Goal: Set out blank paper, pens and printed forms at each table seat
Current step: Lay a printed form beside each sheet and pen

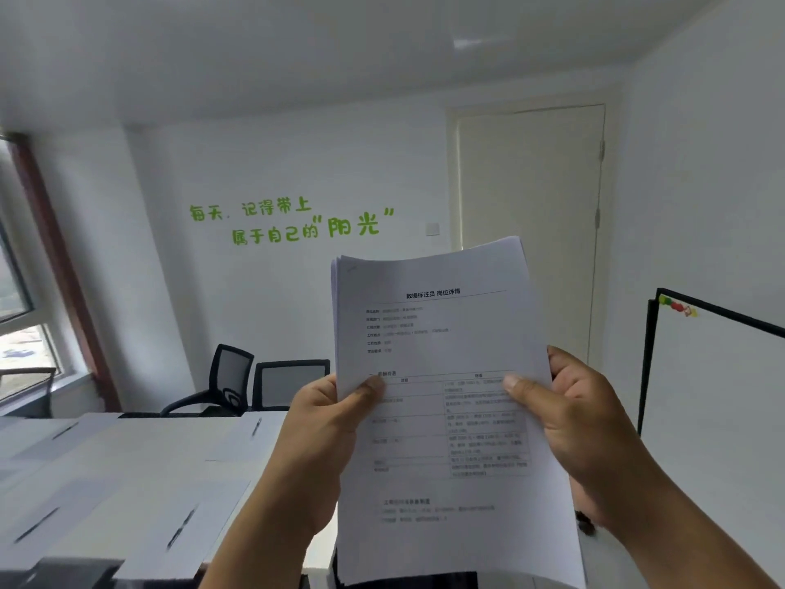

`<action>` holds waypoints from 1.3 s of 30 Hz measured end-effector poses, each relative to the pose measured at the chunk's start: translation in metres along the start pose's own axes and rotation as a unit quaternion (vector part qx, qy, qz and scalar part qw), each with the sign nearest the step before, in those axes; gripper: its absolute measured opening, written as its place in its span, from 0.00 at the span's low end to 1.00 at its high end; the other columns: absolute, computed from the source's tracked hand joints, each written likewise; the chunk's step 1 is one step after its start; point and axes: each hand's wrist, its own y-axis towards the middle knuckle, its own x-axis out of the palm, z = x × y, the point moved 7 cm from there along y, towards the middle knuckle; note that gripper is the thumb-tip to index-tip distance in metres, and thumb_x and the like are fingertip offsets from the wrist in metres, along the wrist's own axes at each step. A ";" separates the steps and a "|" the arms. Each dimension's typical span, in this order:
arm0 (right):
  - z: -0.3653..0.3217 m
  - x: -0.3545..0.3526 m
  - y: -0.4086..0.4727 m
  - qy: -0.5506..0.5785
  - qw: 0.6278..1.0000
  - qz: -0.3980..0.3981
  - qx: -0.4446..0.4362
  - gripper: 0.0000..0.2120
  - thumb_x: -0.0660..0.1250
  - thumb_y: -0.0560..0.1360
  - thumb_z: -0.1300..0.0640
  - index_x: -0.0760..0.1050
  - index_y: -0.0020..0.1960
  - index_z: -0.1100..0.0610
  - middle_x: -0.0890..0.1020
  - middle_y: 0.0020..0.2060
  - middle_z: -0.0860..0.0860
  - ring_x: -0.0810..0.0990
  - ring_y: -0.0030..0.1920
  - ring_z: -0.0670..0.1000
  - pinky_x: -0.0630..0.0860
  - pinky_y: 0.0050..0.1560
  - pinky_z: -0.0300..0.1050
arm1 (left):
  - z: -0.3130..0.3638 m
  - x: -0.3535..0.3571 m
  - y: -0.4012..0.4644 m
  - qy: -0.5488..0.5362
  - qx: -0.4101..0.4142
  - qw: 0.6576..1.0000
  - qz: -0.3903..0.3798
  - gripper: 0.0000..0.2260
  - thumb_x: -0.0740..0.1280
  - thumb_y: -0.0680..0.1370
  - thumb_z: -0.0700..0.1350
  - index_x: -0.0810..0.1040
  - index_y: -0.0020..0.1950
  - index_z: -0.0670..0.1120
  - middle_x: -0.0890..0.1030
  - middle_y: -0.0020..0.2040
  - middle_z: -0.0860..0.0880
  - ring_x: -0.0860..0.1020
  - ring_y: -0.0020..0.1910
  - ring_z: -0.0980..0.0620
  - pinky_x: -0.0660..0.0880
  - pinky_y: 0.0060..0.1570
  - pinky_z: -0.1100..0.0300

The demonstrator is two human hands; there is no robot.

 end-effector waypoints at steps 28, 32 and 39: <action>0.115 -0.164 0.381 -0.077 0.996 -0.020 0.050 0.08 0.65 0.85 0.66 0.81 0.60 0.58 0.90 0.51 0.52 0.90 0.50 0.56 0.87 0.48 0.56 | -0.136 0.191 0.351 0.031 -0.036 0.996 0.073 0.07 0.71 0.86 0.43 0.87 0.55 0.43 0.91 0.49 0.43 0.88 0.40 0.46 0.86 0.41 0.46; 0.130 -0.155 0.450 -0.082 0.995 -0.008 0.054 0.08 0.65 0.84 0.65 0.81 0.59 0.58 0.90 0.51 0.53 0.90 0.50 0.57 0.88 0.47 0.59 | -0.132 0.197 0.421 0.045 -0.027 0.996 0.078 0.08 0.69 0.86 0.42 0.87 0.53 0.44 0.90 0.46 0.45 0.87 0.39 0.48 0.86 0.42 0.49; 0.172 -0.127 0.542 -0.096 0.992 -0.019 0.084 0.07 0.66 0.82 0.66 0.81 0.57 0.60 0.90 0.50 0.55 0.90 0.49 0.59 0.88 0.49 0.65 | -0.139 0.180 0.505 0.095 -0.016 0.990 0.101 0.09 0.67 0.86 0.39 0.87 0.51 0.44 0.89 0.40 0.49 0.87 0.36 0.51 0.84 0.33 0.55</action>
